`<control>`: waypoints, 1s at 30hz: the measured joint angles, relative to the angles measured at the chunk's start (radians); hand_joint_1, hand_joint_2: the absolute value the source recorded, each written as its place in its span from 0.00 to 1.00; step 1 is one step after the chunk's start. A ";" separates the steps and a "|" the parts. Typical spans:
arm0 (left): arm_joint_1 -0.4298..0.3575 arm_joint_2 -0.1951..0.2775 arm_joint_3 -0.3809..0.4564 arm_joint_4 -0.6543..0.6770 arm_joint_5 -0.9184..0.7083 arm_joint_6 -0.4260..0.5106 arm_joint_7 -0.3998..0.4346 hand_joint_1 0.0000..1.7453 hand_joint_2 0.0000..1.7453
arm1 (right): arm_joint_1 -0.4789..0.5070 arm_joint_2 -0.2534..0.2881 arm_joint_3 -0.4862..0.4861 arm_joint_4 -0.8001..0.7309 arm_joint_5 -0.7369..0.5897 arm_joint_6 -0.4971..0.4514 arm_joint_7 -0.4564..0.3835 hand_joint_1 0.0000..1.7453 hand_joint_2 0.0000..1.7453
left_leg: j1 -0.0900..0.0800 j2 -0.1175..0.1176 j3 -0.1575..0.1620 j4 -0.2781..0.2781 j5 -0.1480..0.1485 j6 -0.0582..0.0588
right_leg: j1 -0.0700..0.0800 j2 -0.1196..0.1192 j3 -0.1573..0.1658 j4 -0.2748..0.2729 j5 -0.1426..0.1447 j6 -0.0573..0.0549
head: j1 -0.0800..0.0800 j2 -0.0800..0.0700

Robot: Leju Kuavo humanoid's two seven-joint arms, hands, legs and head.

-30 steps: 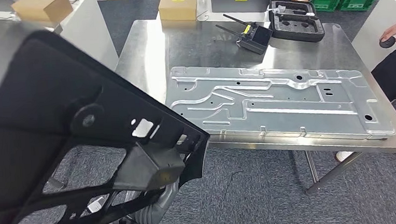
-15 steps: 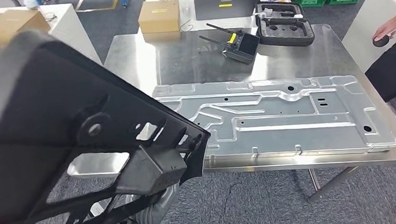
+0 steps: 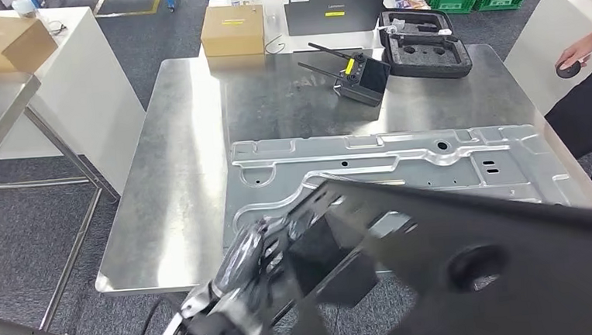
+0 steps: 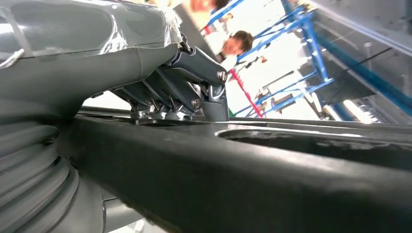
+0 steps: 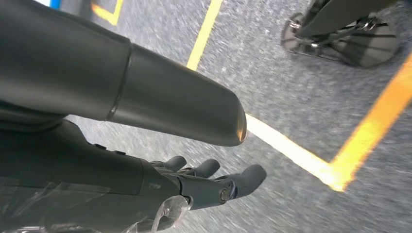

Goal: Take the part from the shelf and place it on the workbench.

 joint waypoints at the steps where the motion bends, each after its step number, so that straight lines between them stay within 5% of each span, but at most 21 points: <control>1: -0.029 -0.018 -0.004 0.035 -0.003 0.007 0.003 1.00 1.00 | -0.009 0.001 0.006 0.000 0.007 0.003 0.002 0.00 0.00 | 0.000 0.001 0.002 0.000 -0.003 0.002 | -0.003 -0.001 -0.042 0.064 -0.017 0.004 | 0.000 0.000; 3: -0.079 -0.051 -0.008 0.109 -0.009 0.023 0.006 1.00 1.00 | -0.024 0.005 0.017 0.000 0.020 0.010 0.008 0.00 0.00 | 0.001 0.002 0.007 0.000 -0.008 0.001 | -0.008 -0.003 -0.083 0.097 0.004 0.011 | 0.000 0.000; 6: -0.157 -0.100 -0.010 0.232 -0.019 0.055 0.018 1.00 1.00 | -0.043 0.009 0.032 0.000 0.036 0.020 0.018 0.00 0.00 | 0.002 0.001 0.021 0.001 -0.018 -0.010 | -0.014 -0.013 -0.019 -0.093 0.128 0.018 | 0.001 0.000; 8: -0.215 -0.130 -0.008 0.318 -0.022 0.074 0.036 1.00 1.00 | -0.056 0.015 0.042 -0.001 0.046 0.030 0.026 0.00 0.00 | -0.003 0.001 0.024 0.002 -0.023 -0.020 | -0.014 -0.015 0.010 -0.175 0.163 0.009 | 0.001 0.000; 12: -0.303 -0.173 -0.004 0.474 0.005 0.092 0.091 1.00 1.00 | -0.072 0.024 0.058 -0.001 0.062 0.050 0.043 0.00 0.00 | -0.001 0.004 0.019 0.012 -0.035 -0.040 | -0.011 -0.007 0.011 -0.184 0.165 -0.020 | 0.000 0.000; 17: -0.413 -0.200 -0.016 0.645 -0.021 0.135 0.239 1.00 1.00 | -0.089 0.031 0.077 -0.001 0.075 0.067 0.054 0.00 0.00 | 0.001 0.003 -0.129 0.300 -0.146 -0.049 | -0.009 0.000 0.015 -0.186 0.163 -0.039 | -0.003 0.000; 19: -0.447 -0.206 -0.040 0.708 -0.097 0.147 0.317 1.00 1.00 | -0.096 0.035 0.080 -0.001 0.075 0.066 0.049 0.00 0.00 | -0.002 0.003 -0.126 0.273 -0.107 -0.040 | -0.004 0.006 0.021 -0.186 0.159 -0.042 | -0.003 0.000; 21: -0.481 -0.216 -0.078 0.771 -0.210 0.152 0.387 0.50 1.00 | -0.105 0.044 0.083 -0.001 0.075 0.066 0.042 0.00 0.00 | -0.010 0.002 -0.062 0.124 -0.033 -0.019 | 0.000 0.011 0.027 -0.186 0.154 -0.043 | -0.003 0.000; 23: -0.512 -0.227 -0.121 0.828 -0.350 0.150 0.457 0.00 1.00 | -0.114 0.054 0.087 -0.001 0.076 0.067 0.038 0.00 0.00 | -0.020 0.002 -0.014 0.017 0.002 -0.004 | 0.003 0.012 0.028 -0.186 0.150 -0.038 | -0.003 0.000; 25: -0.529 -0.232 -0.165 0.880 -0.495 0.138 0.541 0.00 1.00 | -0.122 0.058 0.093 -0.001 0.079 0.070 0.042 0.00 0.00 | -0.025 0.003 -0.002 -0.005 0.002 0.000 | 0.001 0.011 0.029 -0.189 0.147 -0.030 | -0.003 0.000; 27: -0.531 -0.234 -0.195 0.926 -0.606 0.120 0.614 0.00 0.50 | -0.124 0.060 0.098 -0.001 0.081 0.073 0.050 0.00 0.00 | -0.018 0.004 0.010 -0.017 0.004 0.001 | 0.000 0.007 0.032 -0.184 0.137 -0.021 | -0.003 0.000; 29: -0.533 -0.235 -0.204 0.960 -0.640 0.106 0.637 0.00 0.00 | -0.124 0.061 0.101 -0.001 0.079 0.074 0.054 0.00 0.00 | -0.010 0.004 0.022 -0.028 0.005 0.002 | 0.000 0.000 0.003 -0.117 0.100 -0.012 | -0.001 0.000; 30: -0.535 -0.235 -0.204 0.976 -0.624 0.099 0.626 0.00 0.00 | -0.123 0.062 0.102 -0.001 0.076 0.074 0.055 0.00 0.00 | -0.010 0.004 0.024 -0.029 0.004 0.004 | -0.002 -0.003 -0.030 -0.052 0.073 -0.007 | 0.000 0.000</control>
